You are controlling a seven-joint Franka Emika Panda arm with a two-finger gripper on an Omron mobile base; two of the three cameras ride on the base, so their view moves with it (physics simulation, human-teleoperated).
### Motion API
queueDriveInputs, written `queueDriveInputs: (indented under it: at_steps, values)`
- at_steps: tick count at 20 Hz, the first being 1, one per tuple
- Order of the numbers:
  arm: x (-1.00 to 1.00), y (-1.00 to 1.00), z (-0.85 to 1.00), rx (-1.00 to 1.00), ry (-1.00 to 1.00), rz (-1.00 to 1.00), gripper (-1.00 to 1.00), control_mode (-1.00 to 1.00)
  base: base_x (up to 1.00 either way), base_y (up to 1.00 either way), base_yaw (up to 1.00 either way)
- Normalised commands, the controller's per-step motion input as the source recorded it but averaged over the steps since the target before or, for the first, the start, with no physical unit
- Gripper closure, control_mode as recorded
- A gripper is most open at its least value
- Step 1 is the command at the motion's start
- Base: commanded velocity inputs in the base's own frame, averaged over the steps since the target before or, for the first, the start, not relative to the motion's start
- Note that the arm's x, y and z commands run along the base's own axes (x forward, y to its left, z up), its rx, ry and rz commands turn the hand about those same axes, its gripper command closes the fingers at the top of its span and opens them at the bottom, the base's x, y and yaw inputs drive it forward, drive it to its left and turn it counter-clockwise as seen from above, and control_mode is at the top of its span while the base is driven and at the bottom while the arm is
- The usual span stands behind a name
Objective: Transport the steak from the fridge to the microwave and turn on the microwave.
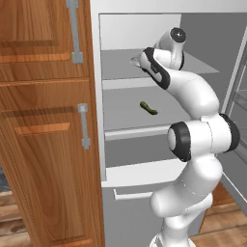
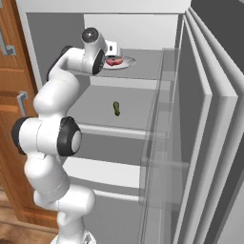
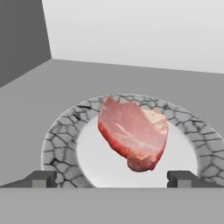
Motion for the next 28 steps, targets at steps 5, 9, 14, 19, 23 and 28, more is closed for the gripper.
queueDriveInputs:
  at_steps: [5, 9, 14, 19, 23, 28]
  values:
    - [0.21, -0.01, 0.06, 0.0, 0.0, 0.0, -1.0, -1.0, 0.0, 0.0, 0.0]
    - [0.22, -0.05, 0.0, 0.0, 0.01, 0.0, -1.0, -1.0, 0.0, 0.0, 0.0]
    - [0.19, 0.0, -0.08, 0.0, 0.01, 0.0, -1.0, -1.0, 0.0, 0.0, 0.0]
    - [0.18, 0.0, -0.04, 0.0, 0.0, 0.0, -1.0, -1.0, 0.0, 0.0, 0.0]
    - [0.19, 0.0, 0.0, 0.0, 0.0, 0.0, -1.0, -1.0, 0.0, 0.0, 0.0]
    - [0.11, -0.02, 0.0, -0.01, 0.0, 0.0, -1.0, -1.0, 0.0, 0.0, 0.0]
